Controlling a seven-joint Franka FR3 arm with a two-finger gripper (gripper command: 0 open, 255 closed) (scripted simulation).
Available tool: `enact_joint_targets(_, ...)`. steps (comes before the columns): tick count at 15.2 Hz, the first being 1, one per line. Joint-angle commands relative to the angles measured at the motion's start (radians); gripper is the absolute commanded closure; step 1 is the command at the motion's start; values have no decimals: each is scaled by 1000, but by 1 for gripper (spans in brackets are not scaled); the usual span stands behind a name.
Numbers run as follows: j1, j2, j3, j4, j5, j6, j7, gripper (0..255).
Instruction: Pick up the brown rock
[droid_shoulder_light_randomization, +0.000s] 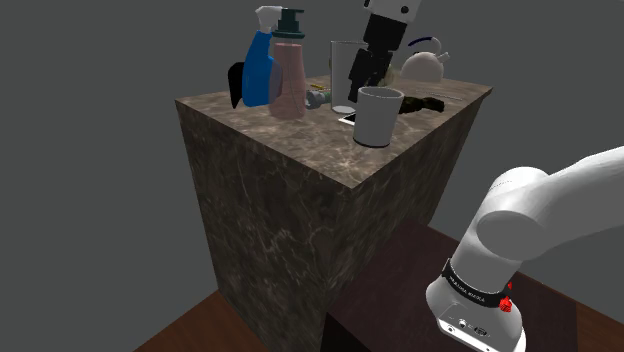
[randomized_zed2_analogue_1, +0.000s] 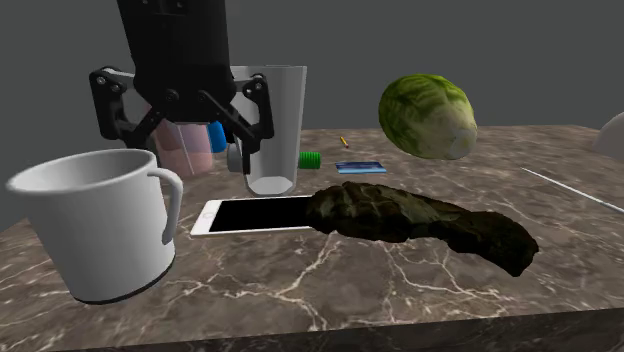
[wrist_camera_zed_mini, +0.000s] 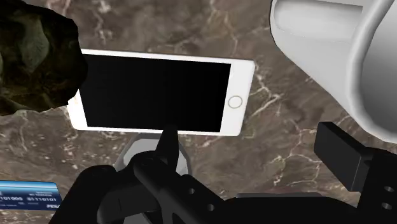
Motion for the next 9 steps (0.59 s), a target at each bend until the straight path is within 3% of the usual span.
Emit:
enact_joint_targets(1,0,0,0,0,0,0,0,0)
enact_joint_targets(9,-39,-291,-74,-240,-237,99,-277,0)
